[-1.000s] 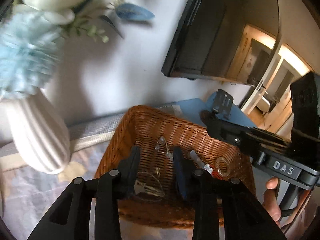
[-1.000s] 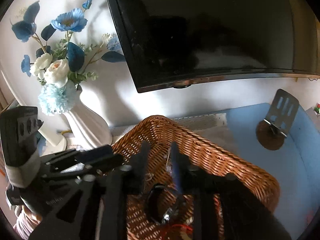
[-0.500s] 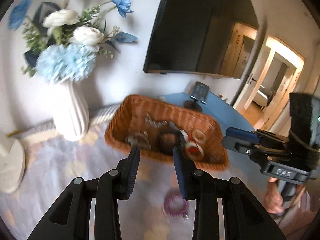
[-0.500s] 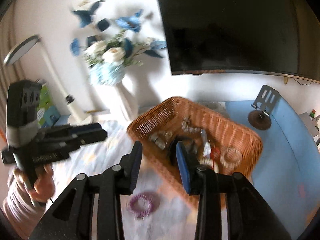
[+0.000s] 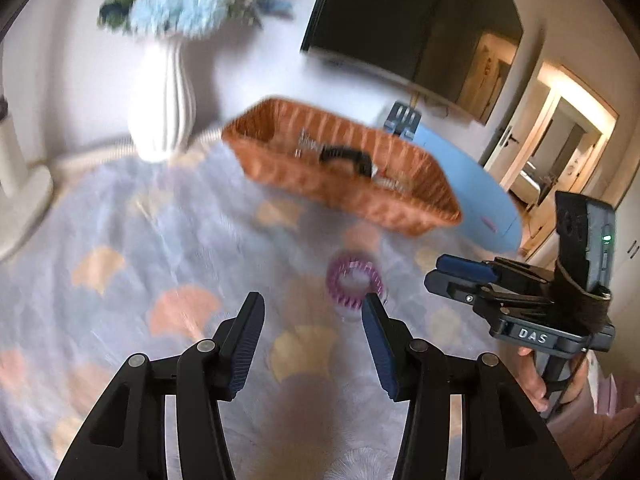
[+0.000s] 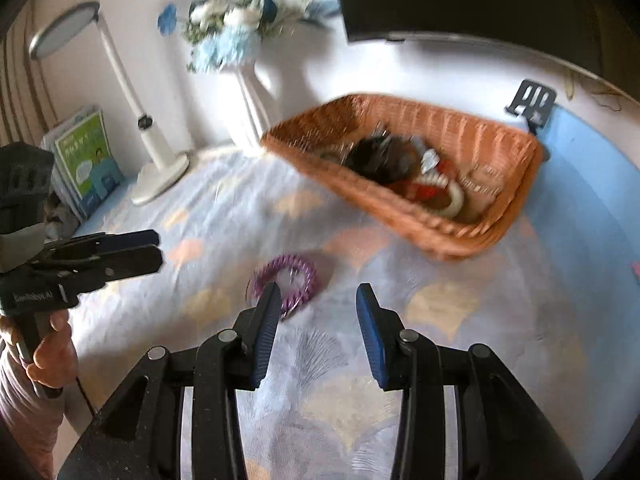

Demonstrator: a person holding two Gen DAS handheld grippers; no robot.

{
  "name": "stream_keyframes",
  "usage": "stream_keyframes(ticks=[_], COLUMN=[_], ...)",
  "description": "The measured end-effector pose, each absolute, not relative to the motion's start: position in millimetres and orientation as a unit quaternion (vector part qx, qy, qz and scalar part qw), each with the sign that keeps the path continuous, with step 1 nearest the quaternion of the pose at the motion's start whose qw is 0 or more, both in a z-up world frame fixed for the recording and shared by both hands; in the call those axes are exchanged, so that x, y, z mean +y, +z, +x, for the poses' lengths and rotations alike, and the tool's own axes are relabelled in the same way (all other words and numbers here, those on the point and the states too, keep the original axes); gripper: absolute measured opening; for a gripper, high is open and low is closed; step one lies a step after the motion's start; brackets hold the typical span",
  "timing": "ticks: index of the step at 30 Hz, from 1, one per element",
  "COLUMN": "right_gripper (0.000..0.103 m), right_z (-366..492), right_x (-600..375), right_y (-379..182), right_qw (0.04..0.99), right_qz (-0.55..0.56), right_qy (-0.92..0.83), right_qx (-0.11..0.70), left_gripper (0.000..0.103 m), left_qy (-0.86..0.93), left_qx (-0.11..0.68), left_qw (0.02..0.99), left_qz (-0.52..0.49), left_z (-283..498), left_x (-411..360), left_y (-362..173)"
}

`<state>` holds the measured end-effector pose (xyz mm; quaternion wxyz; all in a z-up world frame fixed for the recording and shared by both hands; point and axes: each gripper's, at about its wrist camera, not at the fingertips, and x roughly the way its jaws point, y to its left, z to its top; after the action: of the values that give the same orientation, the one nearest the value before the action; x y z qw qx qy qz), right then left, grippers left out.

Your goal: Organize jewelry

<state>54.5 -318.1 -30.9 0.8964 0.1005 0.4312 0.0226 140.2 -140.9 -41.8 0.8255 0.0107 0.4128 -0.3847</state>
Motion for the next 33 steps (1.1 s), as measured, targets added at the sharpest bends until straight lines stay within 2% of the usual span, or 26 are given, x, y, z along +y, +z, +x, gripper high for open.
stream_keyframes(ticks=[4, 7, 11, 17, 21, 22, 23, 24, 25, 33], right_gripper=[0.042, 0.037, 0.037, 0.037, 0.036, 0.035, 0.02, 0.016, 0.003, 0.003], right_z=[57, 63, 70, 84, 91, 92, 92, 92, 91, 63], right_x=[-308, -298, -286, -284, -274, -271, -268, -264, -261, -284], right_y=[-32, -40, -50, -60, -62, -62, -62, -62, -61, -44], right_qw=[0.893, 0.88, 0.867, 0.852, 0.854, 0.856, 0.857, 0.858, 0.859, 0.864], right_qz=[0.089, 0.084, 0.087, 0.113, 0.089, 0.077, 0.066, 0.048, 0.034, 0.071], right_qy=[0.034, 0.048, 0.05, 0.054, 0.038, 0.032, 0.027, 0.021, 0.025, 0.071], right_qx=[0.439, 0.465, 0.488, 0.508, 0.511, 0.511, 0.511, 0.511, 0.511, 0.494], left_gripper=[0.052, 0.052, 0.052, 0.052, 0.052, 0.052, 0.052, 0.052, 0.052, 0.052], left_qy=[-0.367, -0.357, -0.362, -0.366, -0.372, -0.373, -0.373, -0.373, -0.374, -0.374], left_qx=[0.432, 0.452, 0.429, 0.439, 0.442, 0.442, 0.441, 0.441, 0.441, 0.443], left_qw=[0.824, 0.815, 0.825, 0.82, 0.816, 0.816, 0.816, 0.816, 0.816, 0.815], left_qz=[0.029, 0.055, 0.057, 0.024, 0.012, 0.012, 0.012, 0.013, 0.014, 0.011], left_z=[140, 143, 137, 143, 145, 145, 144, 144, 144, 145], left_x=[-147, -157, -156, -146, -144, -144, -144, -144, -144, -144], left_y=[-62, -78, -74, -74, -74, -74, -73, -73, -73, -74])
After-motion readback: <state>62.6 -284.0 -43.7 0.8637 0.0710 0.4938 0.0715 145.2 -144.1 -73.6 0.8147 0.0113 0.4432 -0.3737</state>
